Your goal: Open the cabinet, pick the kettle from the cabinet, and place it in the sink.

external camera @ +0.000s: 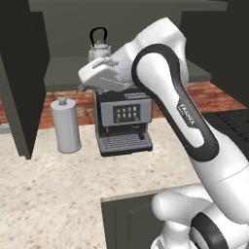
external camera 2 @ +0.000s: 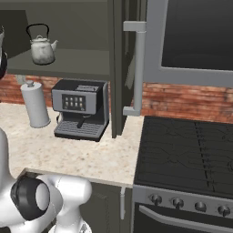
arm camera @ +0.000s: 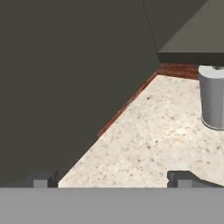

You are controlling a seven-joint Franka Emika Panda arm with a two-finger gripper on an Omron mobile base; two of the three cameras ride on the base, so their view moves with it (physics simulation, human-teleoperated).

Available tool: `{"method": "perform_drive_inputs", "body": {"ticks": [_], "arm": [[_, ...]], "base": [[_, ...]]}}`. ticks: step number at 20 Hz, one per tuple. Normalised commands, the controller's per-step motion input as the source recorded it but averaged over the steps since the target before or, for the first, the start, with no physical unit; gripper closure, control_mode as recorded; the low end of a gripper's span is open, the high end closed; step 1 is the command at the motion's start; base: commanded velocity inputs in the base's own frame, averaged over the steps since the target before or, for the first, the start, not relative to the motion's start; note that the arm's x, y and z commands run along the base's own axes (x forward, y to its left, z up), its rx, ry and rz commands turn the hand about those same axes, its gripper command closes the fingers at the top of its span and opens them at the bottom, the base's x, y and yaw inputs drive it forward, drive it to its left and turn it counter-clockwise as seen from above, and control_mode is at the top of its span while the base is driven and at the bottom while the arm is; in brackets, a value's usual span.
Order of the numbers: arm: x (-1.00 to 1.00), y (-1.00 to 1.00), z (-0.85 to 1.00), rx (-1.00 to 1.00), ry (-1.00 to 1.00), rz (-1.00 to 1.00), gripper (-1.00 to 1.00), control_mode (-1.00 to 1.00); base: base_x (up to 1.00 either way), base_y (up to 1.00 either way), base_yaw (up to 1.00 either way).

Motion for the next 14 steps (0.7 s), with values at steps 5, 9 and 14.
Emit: {"method": "perform_drive_inputs", "body": {"ticks": [5, 9, 14], "arm": [[0.00, -0.06, 0.00, -0.03, -0.10, -0.17, -1.00, -1.00], [0.02, -0.04, 0.01, 0.06, -0.02, -0.07, -1.00, -1.00], [0.12, -0.08, 0.08, 0.00, -0.01, -0.08, -1.00, -1.00]], "base": [[0.00, 0.00, 0.00], [0.00, 0.00, 0.00], [0.00, 0.00, 0.00]]}}
